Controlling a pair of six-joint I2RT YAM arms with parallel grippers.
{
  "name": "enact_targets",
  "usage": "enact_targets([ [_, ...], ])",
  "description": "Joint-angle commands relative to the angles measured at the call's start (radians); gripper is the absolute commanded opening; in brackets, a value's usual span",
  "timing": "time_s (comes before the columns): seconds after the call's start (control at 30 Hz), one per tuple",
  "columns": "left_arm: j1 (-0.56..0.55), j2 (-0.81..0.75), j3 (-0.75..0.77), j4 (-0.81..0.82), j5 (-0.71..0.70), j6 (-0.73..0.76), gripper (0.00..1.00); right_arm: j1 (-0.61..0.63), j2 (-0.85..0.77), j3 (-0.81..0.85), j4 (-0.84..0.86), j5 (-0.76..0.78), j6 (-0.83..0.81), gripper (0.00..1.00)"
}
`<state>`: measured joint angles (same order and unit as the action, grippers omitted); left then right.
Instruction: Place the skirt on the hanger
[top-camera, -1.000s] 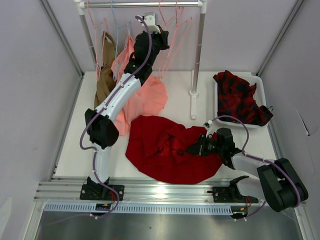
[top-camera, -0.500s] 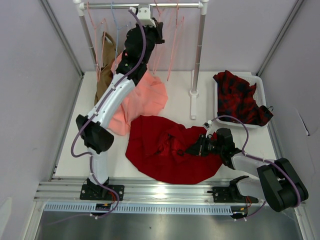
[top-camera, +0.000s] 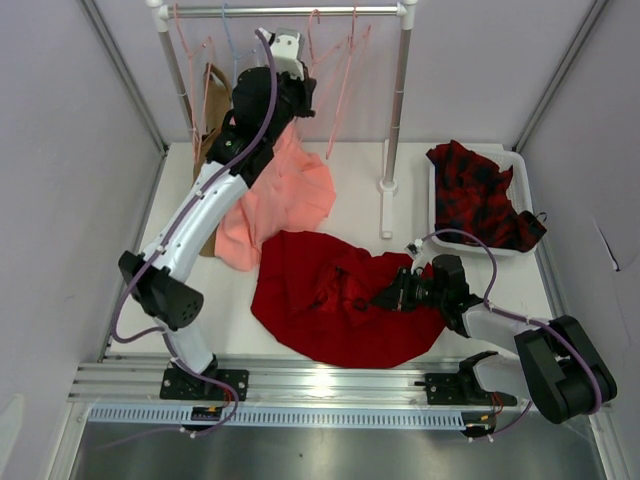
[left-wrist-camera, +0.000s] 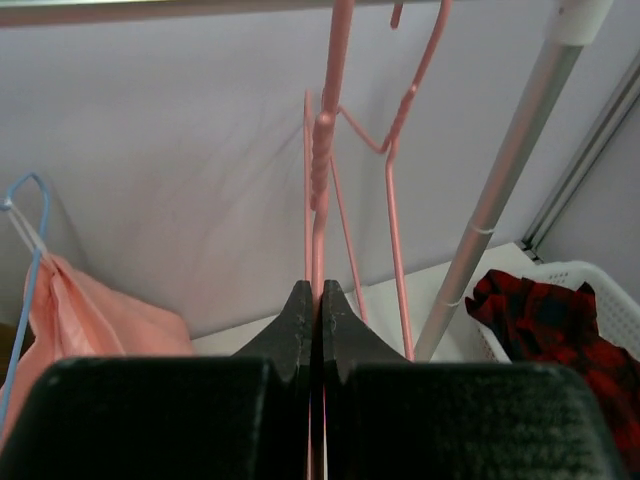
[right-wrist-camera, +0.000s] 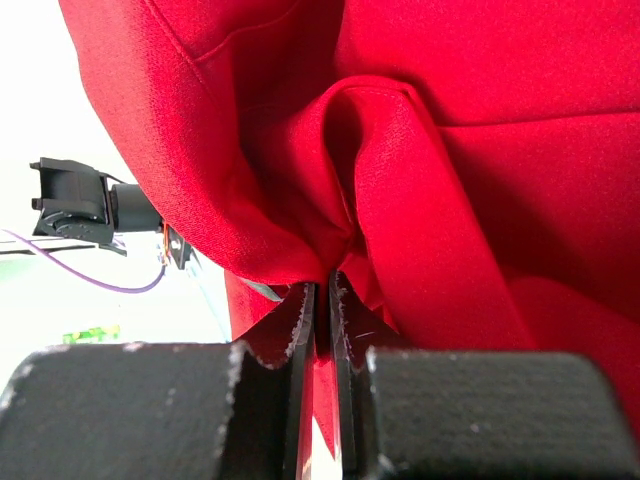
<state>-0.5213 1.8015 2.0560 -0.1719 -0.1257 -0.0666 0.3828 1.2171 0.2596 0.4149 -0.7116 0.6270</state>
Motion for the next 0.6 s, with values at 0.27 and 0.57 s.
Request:
enact_targets([
  [0.27, -0.002, -0.358, -0.301, -0.187, 0.012, 0.063, 0.0, 0.008, -0.042, 0.069, -0.065, 0.018, -0.039, 0.0],
  [0.57, -0.002, -0.697, -0.589, -0.386, 0.093, 0.033, 0.0, 0.008, -0.06, 0.116, -0.145, 0.027, -0.049, 0.0],
])
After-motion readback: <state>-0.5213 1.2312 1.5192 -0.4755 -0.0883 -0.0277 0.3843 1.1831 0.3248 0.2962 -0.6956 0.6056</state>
